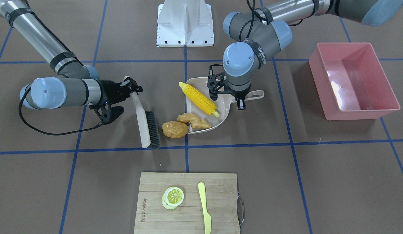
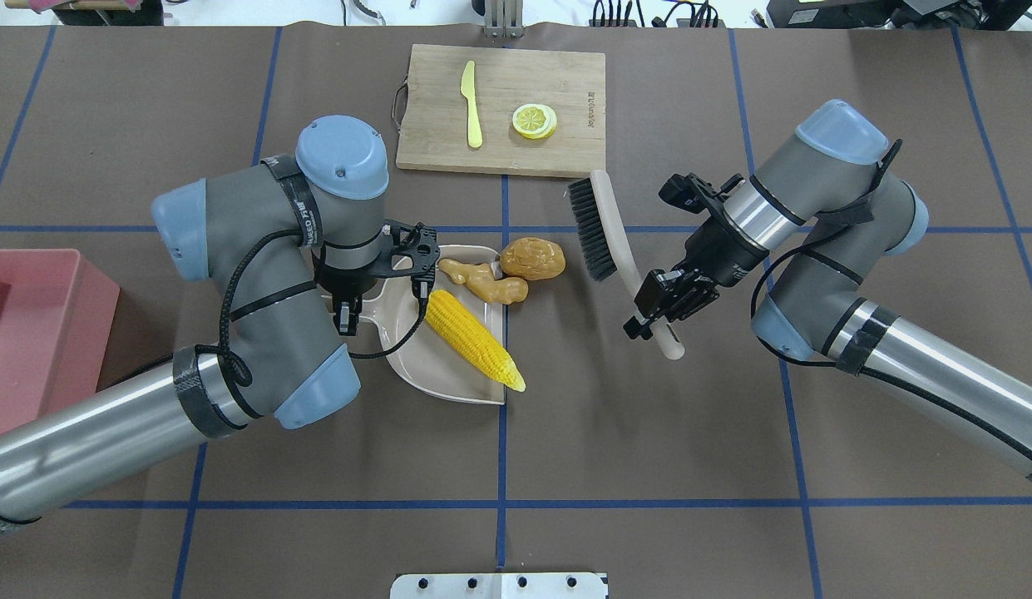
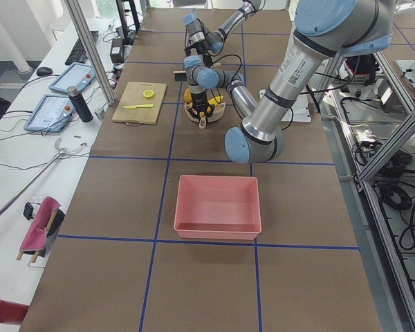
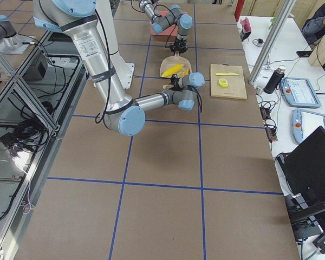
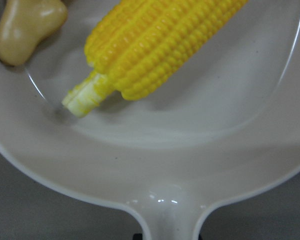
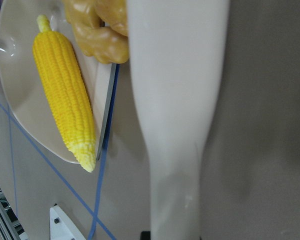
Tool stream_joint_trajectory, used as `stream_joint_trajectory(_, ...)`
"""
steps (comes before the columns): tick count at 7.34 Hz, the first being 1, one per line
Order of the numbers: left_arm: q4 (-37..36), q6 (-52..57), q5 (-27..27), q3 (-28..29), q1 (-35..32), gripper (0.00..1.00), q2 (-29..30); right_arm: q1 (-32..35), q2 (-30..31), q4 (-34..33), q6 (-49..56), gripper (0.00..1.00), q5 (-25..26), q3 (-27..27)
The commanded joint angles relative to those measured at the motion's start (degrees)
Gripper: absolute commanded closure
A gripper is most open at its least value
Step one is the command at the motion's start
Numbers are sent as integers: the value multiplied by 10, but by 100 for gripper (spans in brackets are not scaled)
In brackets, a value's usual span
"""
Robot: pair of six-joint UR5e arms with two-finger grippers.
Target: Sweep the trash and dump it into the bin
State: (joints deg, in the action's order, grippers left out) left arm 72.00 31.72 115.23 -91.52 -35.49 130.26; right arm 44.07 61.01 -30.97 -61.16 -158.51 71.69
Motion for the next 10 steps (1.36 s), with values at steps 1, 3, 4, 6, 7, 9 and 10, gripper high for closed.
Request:
stream_joint_trajectory(1, 1, -1, 0, 0, 0, 100, 1, -24, -6, 1, 10, 100, 19, -20)
stream_joint_trajectory(3, 2, -1, 0, 1, 0, 100, 0, -35, -7, 3, 3, 100, 21, -19)
stream_joint_trajectory(4, 2, -1, 0, 2, 0, 100, 1, -41, -12, 0, -1, 100, 22, -18)
stream_joint_trajectory(6, 2, -1, 0, 2, -1, 100, 0, -64, -33, 0, -47, 100, 35, -16)
stream_joint_trajectory(7, 2, -1, 0, 2, -1, 100, -2, -77, -38, -1, -56, 100, 51, -11)
stream_joint_trajectory(9, 2, -1, 1, -1, -4, 100, -3, -101, -49, -1, -98, 100, 76, -1)
stream_joint_trajectory(10, 11, -2, 1, -1, -6, 100, -4, -112, -51, -1, -118, 100, 89, 12)
